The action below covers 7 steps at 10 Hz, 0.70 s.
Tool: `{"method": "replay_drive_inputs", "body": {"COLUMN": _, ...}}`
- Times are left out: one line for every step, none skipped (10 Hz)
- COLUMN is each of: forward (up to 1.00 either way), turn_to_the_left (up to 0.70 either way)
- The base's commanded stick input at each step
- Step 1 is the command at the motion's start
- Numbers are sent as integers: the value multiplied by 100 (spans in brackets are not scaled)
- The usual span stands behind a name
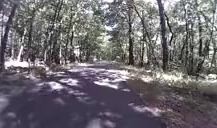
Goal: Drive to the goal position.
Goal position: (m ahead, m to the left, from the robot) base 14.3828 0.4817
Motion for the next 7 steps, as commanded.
{"method": "replay_drive_inputs", "body": {"forward": 45, "turn_to_the_left": 0}}
{"method": "replay_drive_inputs", "body": {"forward": 45, "turn_to_the_left": 0}}
{"method": "replay_drive_inputs", "body": {"forward": 45, "turn_to_the_left": 0}}
{"method": "replay_drive_inputs", "body": {"forward": 45, "turn_to_the_left": 0}}
{"method": "replay_drive_inputs", "body": {"forward": 45, "turn_to_the_left": 0}}
{"method": "replay_drive_inputs", "body": {"forward": 45, "turn_to_the_left": 0}}
{"method": "replay_drive_inputs", "body": {"forward": 45, "turn_to_the_left": 0}}
